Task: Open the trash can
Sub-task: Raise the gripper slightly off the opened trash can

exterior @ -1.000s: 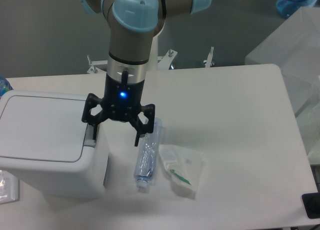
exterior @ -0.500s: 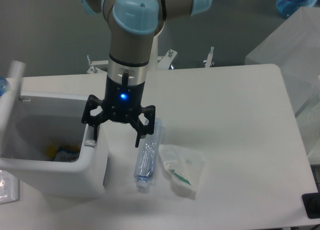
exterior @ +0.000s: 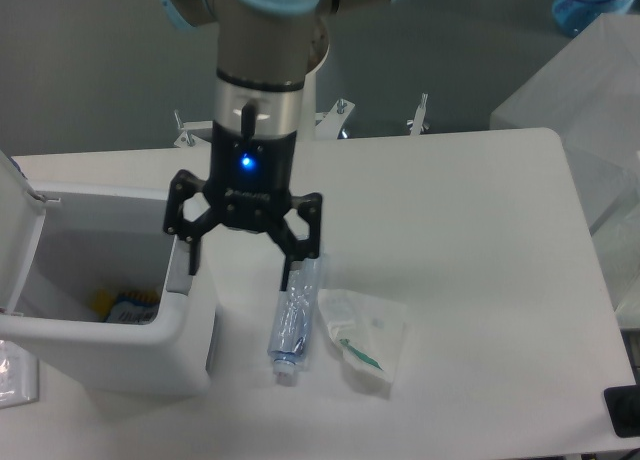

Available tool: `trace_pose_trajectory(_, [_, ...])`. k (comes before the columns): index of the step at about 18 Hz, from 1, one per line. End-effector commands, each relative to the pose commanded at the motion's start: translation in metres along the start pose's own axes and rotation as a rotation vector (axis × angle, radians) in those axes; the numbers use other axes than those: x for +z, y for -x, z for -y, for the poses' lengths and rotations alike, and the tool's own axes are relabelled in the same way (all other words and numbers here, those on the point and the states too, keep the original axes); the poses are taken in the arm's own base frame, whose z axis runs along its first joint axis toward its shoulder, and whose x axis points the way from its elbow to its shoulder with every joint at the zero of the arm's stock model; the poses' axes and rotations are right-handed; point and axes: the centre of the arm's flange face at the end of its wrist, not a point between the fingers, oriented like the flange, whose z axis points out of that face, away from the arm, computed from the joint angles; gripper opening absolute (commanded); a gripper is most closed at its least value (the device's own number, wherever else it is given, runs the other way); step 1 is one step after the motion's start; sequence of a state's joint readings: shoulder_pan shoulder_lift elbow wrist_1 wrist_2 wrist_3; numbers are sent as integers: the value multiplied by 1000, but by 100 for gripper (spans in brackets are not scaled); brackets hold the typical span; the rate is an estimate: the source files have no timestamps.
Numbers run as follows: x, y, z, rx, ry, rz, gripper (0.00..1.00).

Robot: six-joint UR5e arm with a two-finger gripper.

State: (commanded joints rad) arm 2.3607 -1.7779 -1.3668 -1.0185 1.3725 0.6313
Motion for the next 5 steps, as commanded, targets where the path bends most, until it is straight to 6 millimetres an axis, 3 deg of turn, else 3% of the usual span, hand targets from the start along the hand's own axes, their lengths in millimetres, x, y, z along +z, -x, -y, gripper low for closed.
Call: trace_pose_trajectory(5, [2, 27, -20, 135, 75, 73, 100])
